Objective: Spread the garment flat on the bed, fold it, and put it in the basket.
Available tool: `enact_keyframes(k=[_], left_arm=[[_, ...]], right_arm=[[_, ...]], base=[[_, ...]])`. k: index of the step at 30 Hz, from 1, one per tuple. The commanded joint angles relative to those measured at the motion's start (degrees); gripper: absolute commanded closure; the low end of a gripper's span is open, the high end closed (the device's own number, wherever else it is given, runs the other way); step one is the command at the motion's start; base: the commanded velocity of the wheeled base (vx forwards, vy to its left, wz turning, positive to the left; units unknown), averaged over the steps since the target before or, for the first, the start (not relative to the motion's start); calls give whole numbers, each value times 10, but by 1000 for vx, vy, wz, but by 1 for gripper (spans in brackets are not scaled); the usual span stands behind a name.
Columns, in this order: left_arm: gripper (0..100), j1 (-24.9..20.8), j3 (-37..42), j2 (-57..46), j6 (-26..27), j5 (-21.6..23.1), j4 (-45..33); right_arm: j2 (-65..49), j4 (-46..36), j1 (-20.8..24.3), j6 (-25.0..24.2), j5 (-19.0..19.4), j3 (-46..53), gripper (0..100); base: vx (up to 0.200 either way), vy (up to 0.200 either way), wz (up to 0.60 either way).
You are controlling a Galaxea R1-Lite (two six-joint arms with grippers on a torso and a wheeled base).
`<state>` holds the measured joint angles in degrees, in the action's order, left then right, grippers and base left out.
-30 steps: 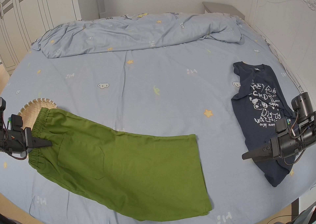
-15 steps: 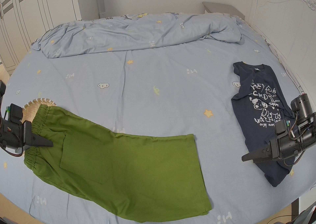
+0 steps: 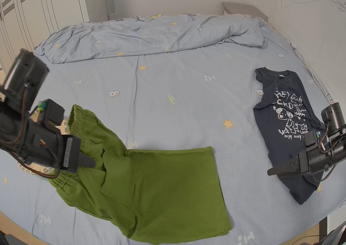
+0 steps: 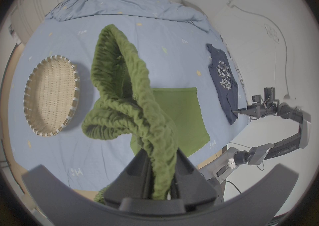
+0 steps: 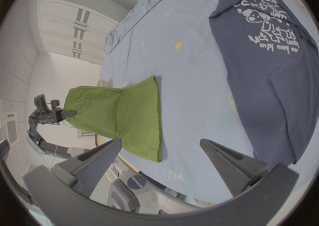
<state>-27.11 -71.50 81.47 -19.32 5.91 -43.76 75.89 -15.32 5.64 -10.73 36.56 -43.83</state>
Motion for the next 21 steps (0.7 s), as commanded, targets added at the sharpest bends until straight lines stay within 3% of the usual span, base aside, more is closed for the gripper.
enact_keyframes(k=[1, 7, 12, 21], left_arm=[[100, -95, -56, 89, -23, -46, -8], [100, -153, -101, 137, -85, -69, -8], [100, -213, -119, 193, -155, -127, -8], [100, -233, -118, 231, -166, -129, 27]], right_arm=[[-28, -1, -10, 0, -2, 3, 0], [-24, 0, -21, 1, -3, 2, 0], [-24, 1, -21, 1, -3, 2, 0], [-22, 1, -20, 1, -3, 5, 0]], base=[[0, 0, 0], [0, 0, 0], [0, 0, 0], [0, 0, 0]])
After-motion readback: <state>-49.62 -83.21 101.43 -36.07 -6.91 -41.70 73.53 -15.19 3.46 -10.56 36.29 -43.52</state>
